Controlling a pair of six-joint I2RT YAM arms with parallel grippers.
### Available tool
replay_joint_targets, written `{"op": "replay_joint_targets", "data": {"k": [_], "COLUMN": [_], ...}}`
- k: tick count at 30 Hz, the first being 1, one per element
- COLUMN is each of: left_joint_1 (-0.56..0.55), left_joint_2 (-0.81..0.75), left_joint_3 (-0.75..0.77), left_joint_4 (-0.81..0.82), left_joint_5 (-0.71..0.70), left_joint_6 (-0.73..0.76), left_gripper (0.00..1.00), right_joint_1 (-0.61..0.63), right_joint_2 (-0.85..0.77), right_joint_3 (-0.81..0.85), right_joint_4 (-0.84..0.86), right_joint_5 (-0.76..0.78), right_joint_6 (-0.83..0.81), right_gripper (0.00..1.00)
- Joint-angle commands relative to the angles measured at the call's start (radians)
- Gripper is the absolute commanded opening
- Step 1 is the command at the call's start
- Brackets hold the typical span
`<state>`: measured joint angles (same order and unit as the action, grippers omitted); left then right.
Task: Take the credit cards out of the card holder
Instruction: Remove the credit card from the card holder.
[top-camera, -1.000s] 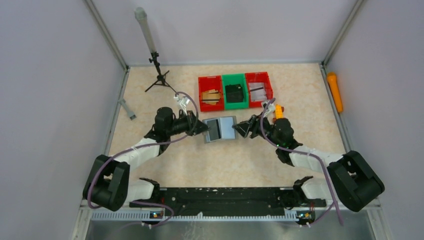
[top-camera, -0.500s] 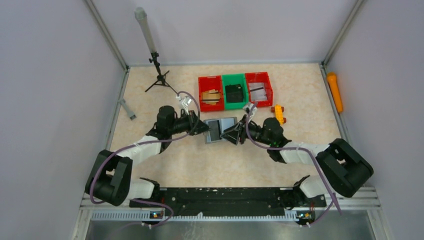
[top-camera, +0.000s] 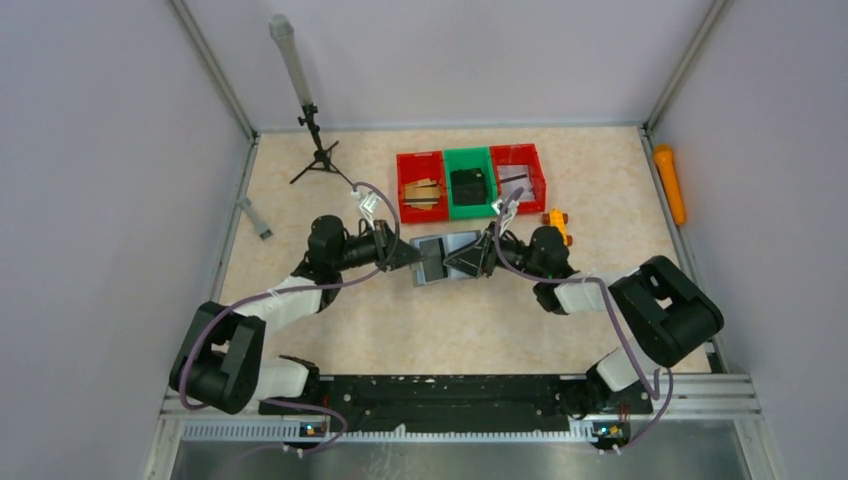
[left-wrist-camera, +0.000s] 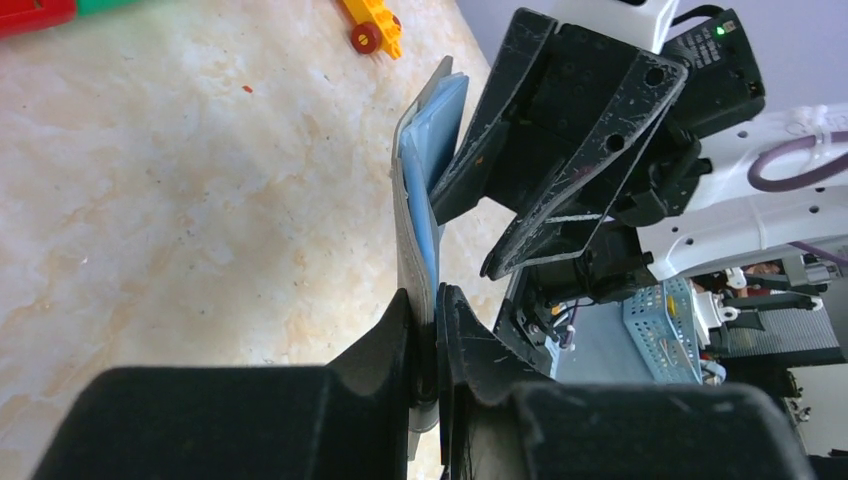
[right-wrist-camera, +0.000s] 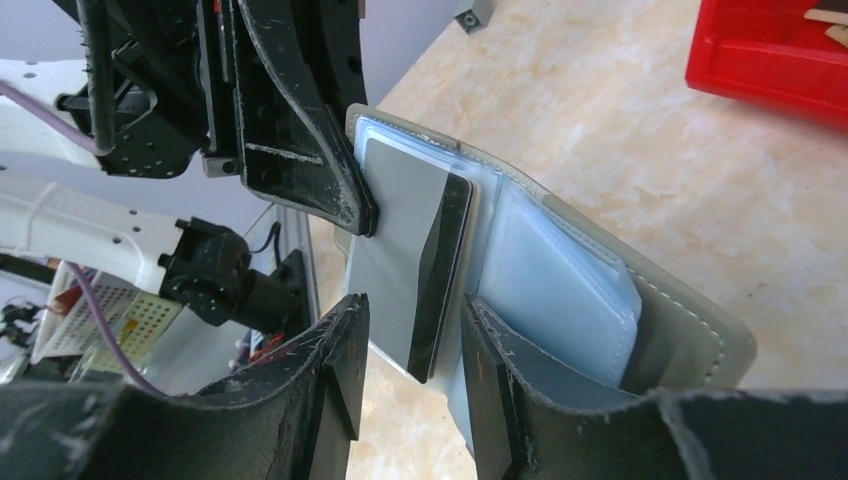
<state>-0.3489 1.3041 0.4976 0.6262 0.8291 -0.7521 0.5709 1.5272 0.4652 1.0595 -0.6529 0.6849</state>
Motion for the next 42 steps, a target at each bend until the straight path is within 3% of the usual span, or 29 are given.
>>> {"op": "replay_joint_targets", "data": {"k": [1,7,13,18,25,30,34,42], "left_joint_1": [-0.002,-0.002,-0.004,-0.004,-0.007,-0.025,-0.039,-0.049], "left_joint_2": [-0.04,-0.049,-0.042,-0.063,-0.07,-0.01,0.003,-0.003], "left_joint_3": [-0.011,-0.023,-0.033,-0.058,-0.066,-0.051,-0.042,-0.016], "left_joint_4": [0.16,0.203,0.275,0.368,0.399,0.469,0.45,0.307], "left_joint_5": [0.074,0.091,0.115,0.14,0.155,0.18,0.174,0.134], "left_joint_6": [-0.051,-0.069,-0.103,-0.141,-0.153,-0.198,-0.181,-0.102], "left_gripper": [0.1,0.11,0.11,0.1,0.1,0.1,0.1,0.11], "right_joint_1": [-0.009,-0.012,-0.012,-0.018,-0.023,-0.023,-0.023,-0.023], "right_joint_2": [0.043,0.044,0.08,0.12,0.112,0.137,0.17,0.176], "right_joint_3": [0.008,0.017,0.02,0.033,0.034,0.027,0.025,0.015], "right_joint_4": [0.157,0.126,0.21,0.238,0.21,0.334,0.453,0.561], "right_joint_5": [-0.091,-0.085,-0.129,-0.157,-0.152,-0.189,-0.223,-0.248], "right_joint_6": [0.093,0.087,0.142,0.182,0.169,0.238,0.308,0.364], "right_gripper": [0.42,0.42,0.38,0.45,0.45,0.45,0.44,0.3]}}
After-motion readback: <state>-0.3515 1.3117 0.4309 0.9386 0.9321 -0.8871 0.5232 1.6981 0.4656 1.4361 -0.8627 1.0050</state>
